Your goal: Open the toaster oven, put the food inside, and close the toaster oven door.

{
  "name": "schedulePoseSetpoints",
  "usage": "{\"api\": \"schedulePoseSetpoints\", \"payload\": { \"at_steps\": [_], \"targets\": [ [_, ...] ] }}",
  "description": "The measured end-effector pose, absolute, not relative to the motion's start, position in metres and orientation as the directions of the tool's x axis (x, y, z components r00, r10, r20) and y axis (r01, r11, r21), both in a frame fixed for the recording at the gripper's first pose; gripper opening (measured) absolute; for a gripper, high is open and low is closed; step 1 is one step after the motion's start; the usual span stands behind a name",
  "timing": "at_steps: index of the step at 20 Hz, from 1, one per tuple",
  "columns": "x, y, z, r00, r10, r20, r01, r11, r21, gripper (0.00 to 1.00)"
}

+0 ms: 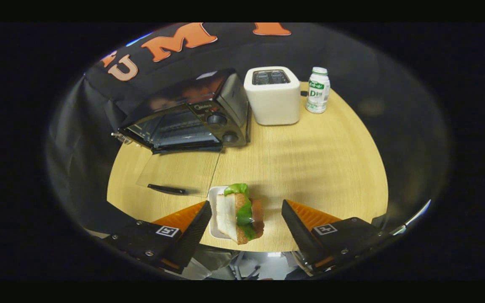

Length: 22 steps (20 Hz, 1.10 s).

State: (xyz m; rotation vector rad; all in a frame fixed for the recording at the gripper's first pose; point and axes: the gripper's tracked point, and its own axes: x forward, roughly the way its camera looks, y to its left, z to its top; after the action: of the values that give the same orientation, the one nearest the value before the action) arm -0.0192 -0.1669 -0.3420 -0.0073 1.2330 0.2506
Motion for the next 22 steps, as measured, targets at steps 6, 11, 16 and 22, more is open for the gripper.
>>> {"api": "schedulePoseSetpoints", "payload": {
  "at_steps": [6, 11, 16, 22],
  "targets": [
    [-0.035, -0.162, -0.383, 0.165, 0.235, -0.958, -0.210, 0.957, 0.198, 1.00],
    [-0.043, -0.158, -0.395, 0.116, 0.252, -0.961, -0.196, 0.954, 0.226, 0.70],
    [-0.040, -0.165, -0.382, 0.171, 0.255, -0.952, -0.107, 0.965, 0.240, 0.37],
    [-0.035, -0.158, -0.334, 0.306, 0.256, -0.917, -0.052, 0.966, 0.253, 0.29]
  ]
}}
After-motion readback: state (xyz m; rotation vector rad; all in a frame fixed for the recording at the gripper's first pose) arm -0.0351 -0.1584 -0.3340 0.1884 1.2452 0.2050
